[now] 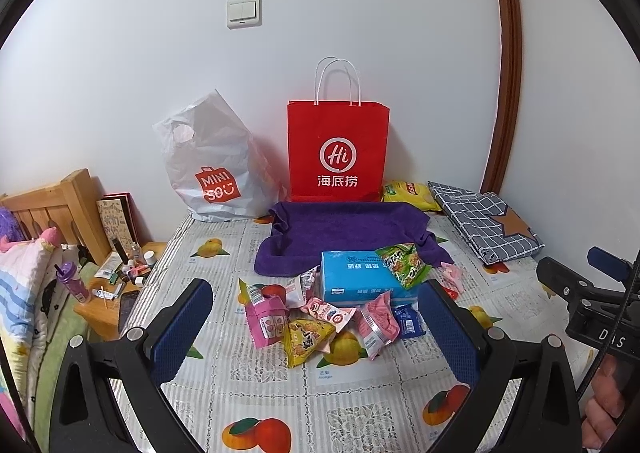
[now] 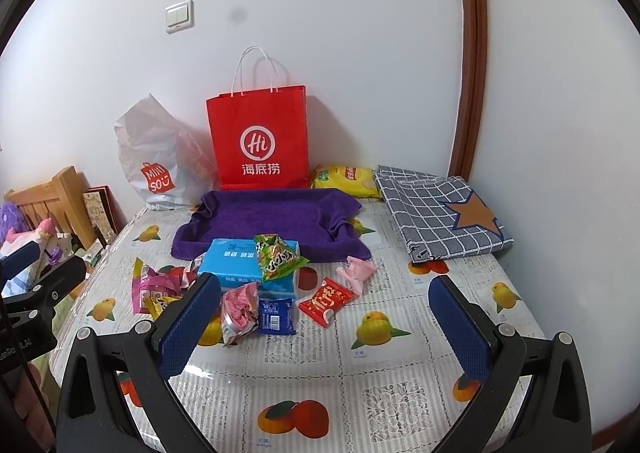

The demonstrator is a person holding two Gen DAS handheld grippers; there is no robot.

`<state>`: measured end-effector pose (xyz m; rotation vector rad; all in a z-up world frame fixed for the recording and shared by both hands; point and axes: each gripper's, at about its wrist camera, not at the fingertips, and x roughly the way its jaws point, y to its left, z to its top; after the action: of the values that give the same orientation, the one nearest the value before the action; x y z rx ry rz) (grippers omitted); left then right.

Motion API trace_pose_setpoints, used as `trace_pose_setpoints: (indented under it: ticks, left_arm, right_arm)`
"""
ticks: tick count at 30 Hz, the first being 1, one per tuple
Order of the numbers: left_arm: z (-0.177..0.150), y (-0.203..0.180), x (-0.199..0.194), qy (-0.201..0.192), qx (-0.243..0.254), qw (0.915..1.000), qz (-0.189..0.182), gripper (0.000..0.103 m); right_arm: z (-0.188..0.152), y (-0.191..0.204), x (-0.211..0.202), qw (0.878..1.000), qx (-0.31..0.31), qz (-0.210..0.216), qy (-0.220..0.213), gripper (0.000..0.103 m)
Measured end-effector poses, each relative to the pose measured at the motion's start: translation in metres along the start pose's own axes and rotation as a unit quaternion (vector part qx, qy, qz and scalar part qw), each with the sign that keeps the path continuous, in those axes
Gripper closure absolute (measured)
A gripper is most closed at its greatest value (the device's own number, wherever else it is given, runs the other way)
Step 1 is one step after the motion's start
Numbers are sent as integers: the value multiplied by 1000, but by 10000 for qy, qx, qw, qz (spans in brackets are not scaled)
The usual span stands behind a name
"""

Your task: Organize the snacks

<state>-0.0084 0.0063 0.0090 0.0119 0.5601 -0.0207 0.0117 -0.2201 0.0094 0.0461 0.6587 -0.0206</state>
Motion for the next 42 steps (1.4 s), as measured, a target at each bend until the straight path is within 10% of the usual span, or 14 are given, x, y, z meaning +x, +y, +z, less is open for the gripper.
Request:
trace_pose_setpoints:
  ticks: [20,42]
  left_arm:
    - [-6,13,22,79,-103,9997,215,0]
    - [-25,66,144,1072,-66,9933,420,1]
  right_arm:
    - [-6,-9,21,9998,188,-39,111,0]
    - [0,24,170,9959,-340,618,566,14]
